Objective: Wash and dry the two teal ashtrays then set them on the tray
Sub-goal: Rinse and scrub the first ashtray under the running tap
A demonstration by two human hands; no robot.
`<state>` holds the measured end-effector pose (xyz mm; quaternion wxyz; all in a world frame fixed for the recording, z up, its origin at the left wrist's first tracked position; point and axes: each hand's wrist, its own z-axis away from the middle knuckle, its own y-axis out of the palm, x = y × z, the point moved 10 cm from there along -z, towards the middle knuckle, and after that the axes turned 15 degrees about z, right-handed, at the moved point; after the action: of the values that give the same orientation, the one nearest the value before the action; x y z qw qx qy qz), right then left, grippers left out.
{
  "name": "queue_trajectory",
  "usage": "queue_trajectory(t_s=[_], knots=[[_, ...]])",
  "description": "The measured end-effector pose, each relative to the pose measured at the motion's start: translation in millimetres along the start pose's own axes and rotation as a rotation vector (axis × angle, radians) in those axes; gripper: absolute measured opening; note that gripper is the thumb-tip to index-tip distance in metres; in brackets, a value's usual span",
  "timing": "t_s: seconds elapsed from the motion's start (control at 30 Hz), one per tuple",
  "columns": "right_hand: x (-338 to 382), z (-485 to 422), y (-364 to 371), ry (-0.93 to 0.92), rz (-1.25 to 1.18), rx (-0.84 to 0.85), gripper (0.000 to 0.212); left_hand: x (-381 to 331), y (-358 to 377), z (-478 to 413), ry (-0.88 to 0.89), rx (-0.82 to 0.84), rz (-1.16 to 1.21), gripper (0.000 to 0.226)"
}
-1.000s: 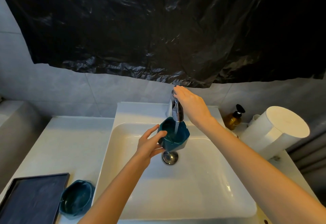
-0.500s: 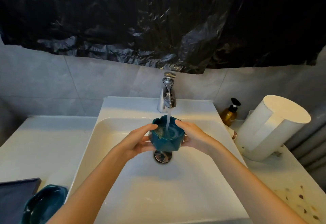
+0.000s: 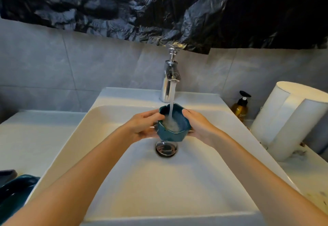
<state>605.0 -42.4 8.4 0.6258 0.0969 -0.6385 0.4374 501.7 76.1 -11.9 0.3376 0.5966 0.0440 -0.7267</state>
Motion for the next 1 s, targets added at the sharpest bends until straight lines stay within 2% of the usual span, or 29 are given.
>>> queue_trajectory(t_s=[0.17, 0.33, 0.53, 0.73, 0.87, 1.0], knots=[[16, -2, -4, -0.257, 0.177, -0.006, 0.03, -28, -3, 7, 0.241, 0.042, -0.115, 0.043], [24, 3, -5, -0.437, 0.255, -0.083, 0.045, -44, 6, 23, 0.45, 0.086, -0.282, 0.062], [39, 16, -16, -0.598, 0.306, -0.282, 0.053, -59, 14, 42, 0.638, 0.069, -0.404, 0.063], [34, 11, -12, -0.6, 0.331, -0.313, 0.049, -52, 7, 29, 0.587, 0.034, -0.388, 0.06], [33, 12, -14, -0.582, 0.293, -0.333, 0.038, -41, -7, 16, 0.419, -0.038, -0.259, 0.045], [45, 27, -25, -0.609, 0.447, -0.545, 0.029, -31, -26, 13, 0.288, -0.17, -0.192, 0.039]])
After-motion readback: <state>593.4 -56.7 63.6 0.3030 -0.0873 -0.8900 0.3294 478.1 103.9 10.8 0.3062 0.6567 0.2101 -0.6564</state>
